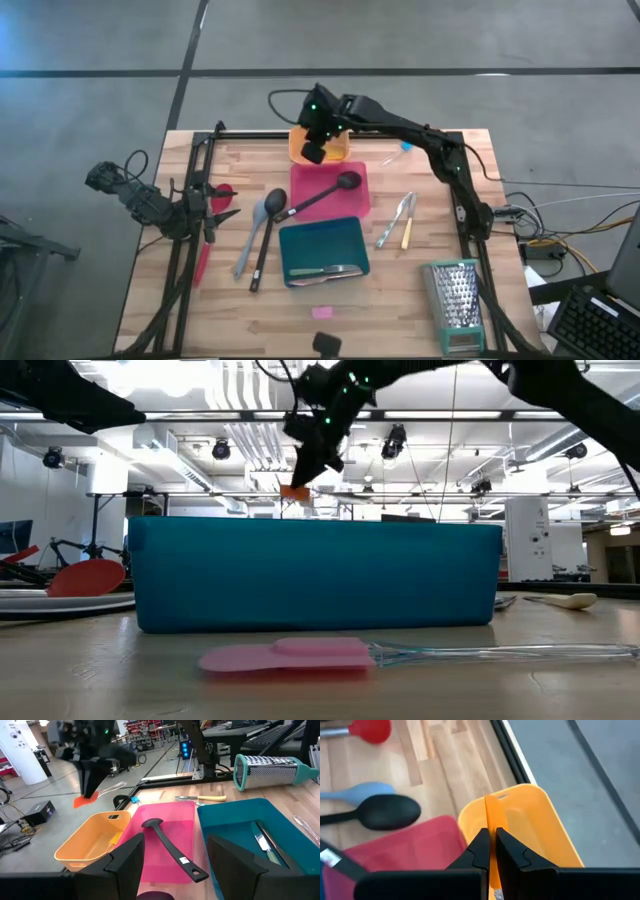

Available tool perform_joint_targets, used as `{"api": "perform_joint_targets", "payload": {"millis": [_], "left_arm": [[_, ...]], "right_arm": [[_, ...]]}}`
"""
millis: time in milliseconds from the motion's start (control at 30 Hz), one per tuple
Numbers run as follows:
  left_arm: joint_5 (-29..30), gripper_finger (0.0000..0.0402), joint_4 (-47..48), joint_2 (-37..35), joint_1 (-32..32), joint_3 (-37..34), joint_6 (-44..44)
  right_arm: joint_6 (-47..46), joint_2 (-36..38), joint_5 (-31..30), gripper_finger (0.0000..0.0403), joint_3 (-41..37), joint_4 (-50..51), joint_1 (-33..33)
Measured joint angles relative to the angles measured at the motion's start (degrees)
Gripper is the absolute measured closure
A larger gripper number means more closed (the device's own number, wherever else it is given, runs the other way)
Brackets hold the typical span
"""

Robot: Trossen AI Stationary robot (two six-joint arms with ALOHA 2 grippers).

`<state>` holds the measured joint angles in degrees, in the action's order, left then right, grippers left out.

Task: Pick & Place Kitchen Items
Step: Put the orange spatula into the yellow bin

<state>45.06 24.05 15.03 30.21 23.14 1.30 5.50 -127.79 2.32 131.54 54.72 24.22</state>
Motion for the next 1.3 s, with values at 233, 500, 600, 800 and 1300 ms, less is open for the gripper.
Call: {"api": "perform_joint_targets", "payload": {"millis": [233, 500, 600, 800, 1300], "left_arm": [[0.00, 0.0184, 0.00, 0.01, -0.01, 0.00, 0.00], [0.00, 0.0184, 0.00, -0.01, -0.01, 0.00, 0.00], [-0.01, 0.0184, 0.00, 0.00, 0.00, 0.00, 0.00], [0.00, 0.0184, 0.00, 0.01, -0.01, 0.00, 0.00], [0.00, 0.0184, 0.02, 0.04, 0.01, 0.00, 0.00]], "right_arm": [[2.33, -3.79, 1.83, 0.0394, 0.07, -2.80, 2.94], [1.23, -7.41, 4.89, 0.0394, 0.14, -5.91, 5.70], [0.69, -8.85, 5.75, 0.0394, 0.14, -5.80, 6.42], [1.23, -11.14, 7.24, 0.0394, 0.28, -6.53, 7.28], [-0.22, -13.81, 9.69, 0.0394, 1.18, -4.30, 8.83]]}}
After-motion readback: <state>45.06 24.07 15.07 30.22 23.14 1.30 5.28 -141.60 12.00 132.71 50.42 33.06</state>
